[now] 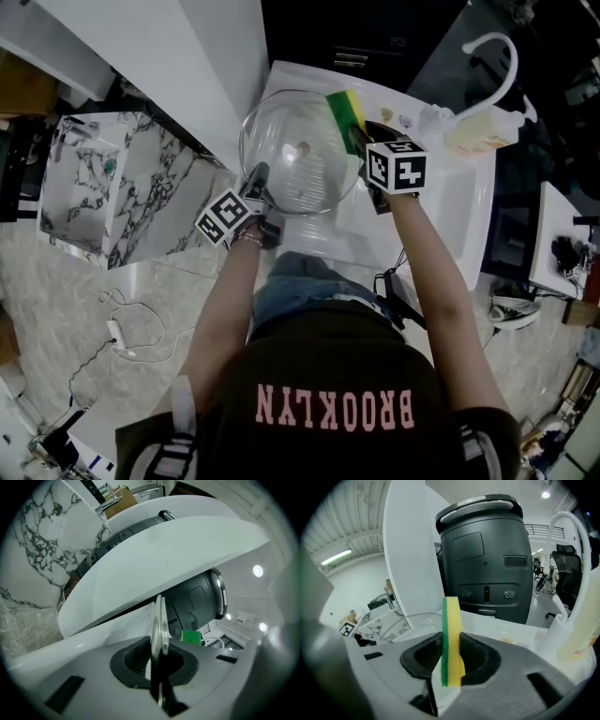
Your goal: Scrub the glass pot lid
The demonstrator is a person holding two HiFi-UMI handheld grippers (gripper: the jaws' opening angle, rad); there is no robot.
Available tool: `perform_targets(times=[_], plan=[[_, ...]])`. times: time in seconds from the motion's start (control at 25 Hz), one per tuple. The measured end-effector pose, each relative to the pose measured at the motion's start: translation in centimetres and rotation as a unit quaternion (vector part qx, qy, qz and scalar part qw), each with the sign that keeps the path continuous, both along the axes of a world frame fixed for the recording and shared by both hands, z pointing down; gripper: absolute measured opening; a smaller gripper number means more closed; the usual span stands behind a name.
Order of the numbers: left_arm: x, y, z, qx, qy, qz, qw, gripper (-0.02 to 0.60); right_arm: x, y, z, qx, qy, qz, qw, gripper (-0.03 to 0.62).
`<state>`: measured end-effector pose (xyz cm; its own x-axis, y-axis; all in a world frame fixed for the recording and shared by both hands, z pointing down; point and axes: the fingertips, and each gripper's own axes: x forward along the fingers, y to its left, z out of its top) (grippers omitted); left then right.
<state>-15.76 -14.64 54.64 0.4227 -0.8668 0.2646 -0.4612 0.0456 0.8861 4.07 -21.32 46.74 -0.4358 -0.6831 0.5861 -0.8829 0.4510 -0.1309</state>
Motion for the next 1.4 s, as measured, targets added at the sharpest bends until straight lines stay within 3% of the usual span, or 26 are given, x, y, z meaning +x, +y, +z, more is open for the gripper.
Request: perform_targets(times=[0.2,0.48,0.84,1.0,1.4], plan=[[0.1,0.0,-0.1,0.003,0.001,0.002,1.0000,0.014,-3.0,3.7,-2.0,-0.007,-0.056,-0.014,0.998,0.097],[0.1,0.0,-0.1,0.002,0.001,0.002,1.0000,0.014,-7.3,8.2,0.2,-0.082,-0.114,-0.023,0.990,0.097],[0.3,0.0,0.0,0.000,0.002,0.009,1.0000,0.014,-12.1,10.4,3.3,-0.166,-0.184,0.015,0.969,0.097],[0.4,0.0,0.0,-0.002,0.001,0.008,1.0000,0.014,-12.8,10.5,4.0,-0.168,-0.171,0.030,0.970,0.097],[0.3,0.0,0.0,-0.003,0.000,0.009,1.0000,0.014,-11.4,10.9,5.3,-0.196,-0.099,-0.019,0.975,0.095]])
